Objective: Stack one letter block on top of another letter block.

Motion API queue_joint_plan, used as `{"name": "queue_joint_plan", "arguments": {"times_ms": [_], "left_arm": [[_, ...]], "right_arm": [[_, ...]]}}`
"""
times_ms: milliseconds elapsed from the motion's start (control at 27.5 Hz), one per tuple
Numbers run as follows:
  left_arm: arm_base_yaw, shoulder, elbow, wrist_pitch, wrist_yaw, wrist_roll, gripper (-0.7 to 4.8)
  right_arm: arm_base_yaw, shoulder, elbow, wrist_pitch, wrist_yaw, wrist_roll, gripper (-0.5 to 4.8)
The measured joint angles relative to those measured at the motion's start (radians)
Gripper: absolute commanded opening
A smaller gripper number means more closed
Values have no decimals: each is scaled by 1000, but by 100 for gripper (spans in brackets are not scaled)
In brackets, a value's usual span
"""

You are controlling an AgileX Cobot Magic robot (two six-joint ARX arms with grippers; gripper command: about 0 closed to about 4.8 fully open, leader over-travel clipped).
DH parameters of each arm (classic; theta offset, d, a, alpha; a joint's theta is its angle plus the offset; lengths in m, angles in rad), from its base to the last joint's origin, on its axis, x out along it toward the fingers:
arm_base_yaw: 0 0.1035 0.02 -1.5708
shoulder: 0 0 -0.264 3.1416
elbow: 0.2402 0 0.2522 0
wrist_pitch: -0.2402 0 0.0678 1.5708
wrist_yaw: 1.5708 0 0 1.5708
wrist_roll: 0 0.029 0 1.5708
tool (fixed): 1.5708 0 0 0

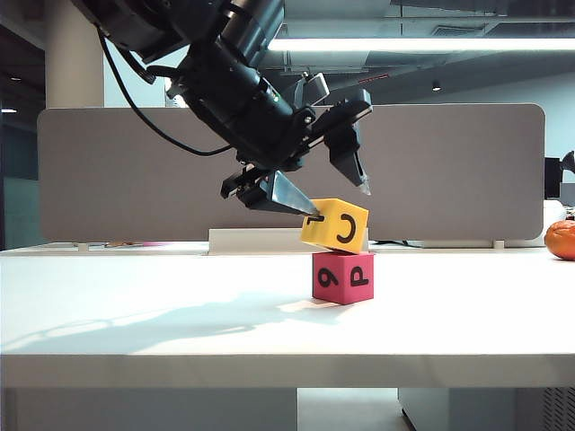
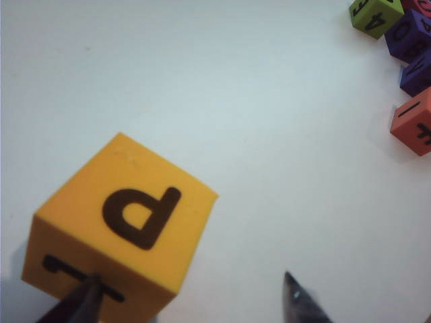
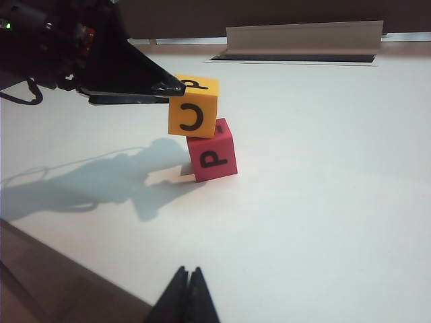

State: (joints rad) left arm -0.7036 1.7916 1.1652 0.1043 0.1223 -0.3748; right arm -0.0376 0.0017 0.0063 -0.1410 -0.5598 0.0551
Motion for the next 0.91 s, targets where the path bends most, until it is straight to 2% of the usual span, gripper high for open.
{"name": "queue_joint_plan", "arguments": {"times_ms": [909], "left_arm": [[0, -13, 0, -97, 8, 19, 336]], "right_arm": [[0, 0, 0, 0, 0, 0, -6]]}}
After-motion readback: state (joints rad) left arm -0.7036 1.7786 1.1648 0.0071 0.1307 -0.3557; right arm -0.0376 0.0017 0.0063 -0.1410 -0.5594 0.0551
